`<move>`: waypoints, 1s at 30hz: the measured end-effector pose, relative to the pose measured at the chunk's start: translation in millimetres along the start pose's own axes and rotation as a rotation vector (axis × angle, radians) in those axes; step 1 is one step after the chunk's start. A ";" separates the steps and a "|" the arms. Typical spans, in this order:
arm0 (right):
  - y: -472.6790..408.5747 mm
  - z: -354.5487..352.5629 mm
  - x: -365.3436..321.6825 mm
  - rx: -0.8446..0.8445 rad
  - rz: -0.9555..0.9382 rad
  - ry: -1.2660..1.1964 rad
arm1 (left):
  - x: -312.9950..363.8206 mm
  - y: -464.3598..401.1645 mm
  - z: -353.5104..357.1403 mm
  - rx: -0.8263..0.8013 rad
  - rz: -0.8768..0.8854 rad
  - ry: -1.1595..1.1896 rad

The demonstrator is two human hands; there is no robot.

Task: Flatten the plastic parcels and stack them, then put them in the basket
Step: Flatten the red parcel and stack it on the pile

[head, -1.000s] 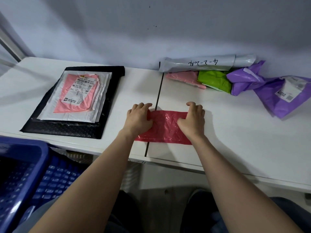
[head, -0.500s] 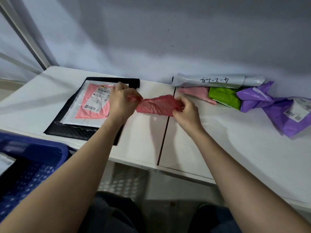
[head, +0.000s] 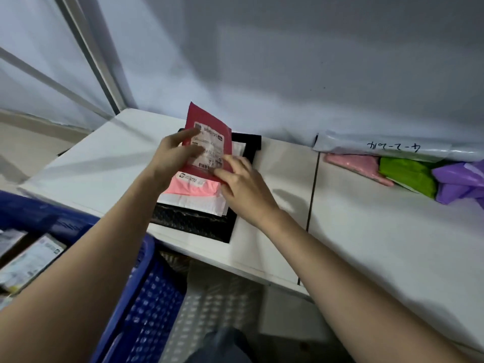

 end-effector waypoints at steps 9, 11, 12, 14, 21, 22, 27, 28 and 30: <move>-1.8 91.5 5.3 -0.402 0.100 0.055 | -63.1 -38.5 -36.7 0.125 0.052 -0.745; 3.3 99.6 5.4 -0.426 0.111 0.065 | -64.7 -39.0 -31.8 0.204 0.106 -0.994; 4.7 101.3 5.1 -0.417 0.107 0.076 | -62.9 -37.6 -26.0 0.233 0.144 -1.069; 4.4 101.4 3.7 -0.386 0.094 0.101 | -62.4 -35.4 -4.4 0.203 0.244 -1.155; 4.4 97.7 8.3 -0.327 0.060 0.106 | -122.7 -53.5 17.6 -0.052 0.084 -1.284; 4.5 98.3 9.1 -0.331 0.059 0.101 | -122.3 -53.4 18.4 -0.072 0.084 -1.327; 4.3 99.5 15.6 -0.381 0.103 -0.117 | -96.5 -44.9 25.2 -0.039 -0.028 -1.260; 6.3 94.8 17.3 -0.376 0.114 -0.166 | -88.7 -41.1 28.0 -0.004 0.002 -1.262; 13.7 78.9 21.8 -0.350 0.130 -0.194 | -78.0 -34.5 32.1 0.064 0.062 -1.252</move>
Point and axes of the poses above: each hand's wrist, its own y-axis away from the middle knuckle, its own z-axis out of the palm, x = y × z, the point moved 8 cm from there along -y, towards the middle knuckle, and after that the axes turned 7 degrees about -z, right-handed, at the moved point
